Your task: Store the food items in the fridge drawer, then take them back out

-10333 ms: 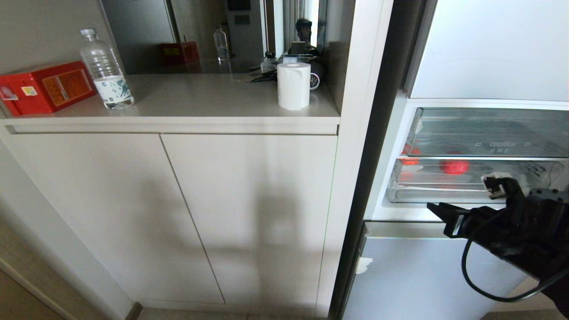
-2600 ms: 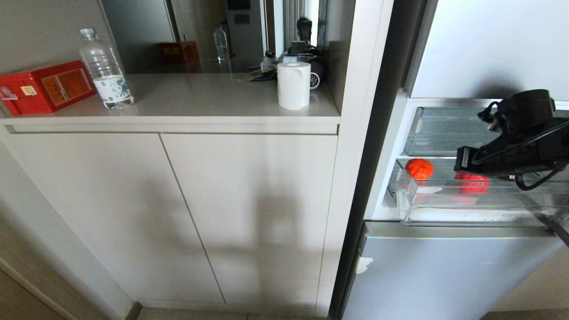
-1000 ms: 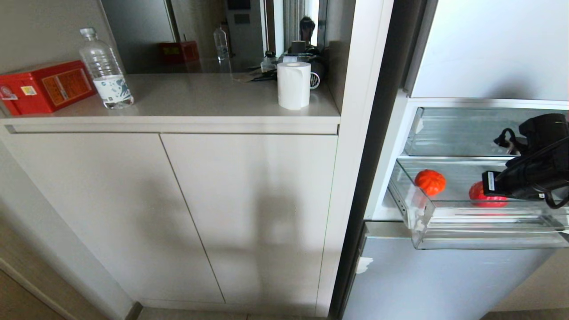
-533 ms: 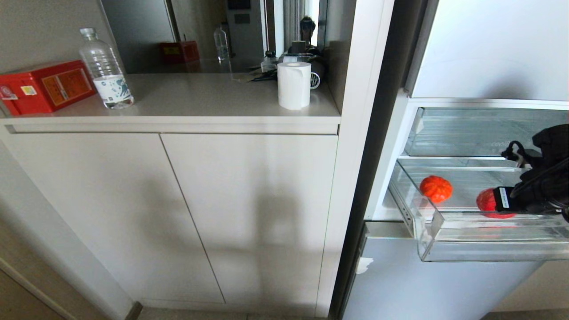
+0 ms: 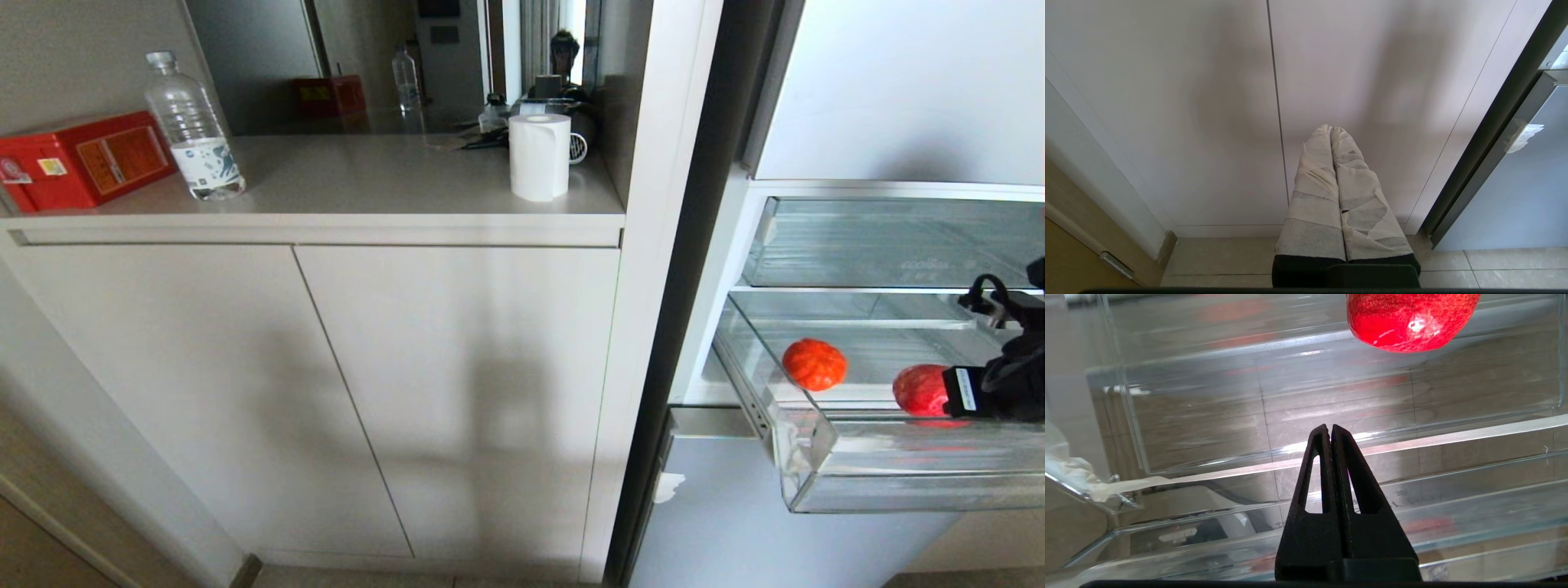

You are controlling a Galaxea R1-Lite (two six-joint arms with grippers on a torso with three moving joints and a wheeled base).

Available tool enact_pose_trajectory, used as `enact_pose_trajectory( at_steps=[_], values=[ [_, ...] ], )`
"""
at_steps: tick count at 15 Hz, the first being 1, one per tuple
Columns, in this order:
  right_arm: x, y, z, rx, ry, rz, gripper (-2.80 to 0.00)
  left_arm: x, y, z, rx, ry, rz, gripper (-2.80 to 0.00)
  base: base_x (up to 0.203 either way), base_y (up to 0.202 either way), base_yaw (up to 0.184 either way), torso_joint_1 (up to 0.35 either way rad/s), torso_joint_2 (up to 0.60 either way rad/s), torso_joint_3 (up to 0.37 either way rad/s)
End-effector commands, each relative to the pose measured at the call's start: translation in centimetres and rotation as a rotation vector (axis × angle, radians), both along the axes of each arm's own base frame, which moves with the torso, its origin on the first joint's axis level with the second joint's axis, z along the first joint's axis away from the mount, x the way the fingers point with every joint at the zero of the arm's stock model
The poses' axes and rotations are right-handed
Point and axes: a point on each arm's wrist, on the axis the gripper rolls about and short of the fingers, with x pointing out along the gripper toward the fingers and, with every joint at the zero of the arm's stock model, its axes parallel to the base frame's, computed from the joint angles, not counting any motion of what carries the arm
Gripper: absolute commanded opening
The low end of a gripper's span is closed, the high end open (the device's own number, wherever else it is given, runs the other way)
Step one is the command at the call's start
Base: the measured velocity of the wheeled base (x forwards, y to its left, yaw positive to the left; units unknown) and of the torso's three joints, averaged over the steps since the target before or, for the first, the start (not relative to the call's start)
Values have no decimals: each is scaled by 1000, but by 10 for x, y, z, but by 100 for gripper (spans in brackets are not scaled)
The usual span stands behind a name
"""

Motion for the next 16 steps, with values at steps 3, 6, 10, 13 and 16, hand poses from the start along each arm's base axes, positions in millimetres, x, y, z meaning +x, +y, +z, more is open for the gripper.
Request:
enact_pose_trajectory(
  at_steps=[3,6,10,13,16],
  values=[
    [-19,5,19,-25,-70,-3,-280,0,0,0,0,1,1,-280,0,0,0,0,0,0],
    [18,-6,9,-21,-54,-8,-280,0,0,0,0,0,0,-280,0,0,0,0,0,0],
    [63,-23,-11,-14,-24,-16,0,0,0,0,-1,1,1,-280,0,0,0,0,0,0],
    [77,-29,-8,-24,-54,-18,0,0,0,0,0,0,1,-280,0,0,0,0,0,0],
    [82,-39,-4,-42,-72,-39,0,0,0,0,0,1,0,-280,0,0,0,0,0,0]
  ],
)
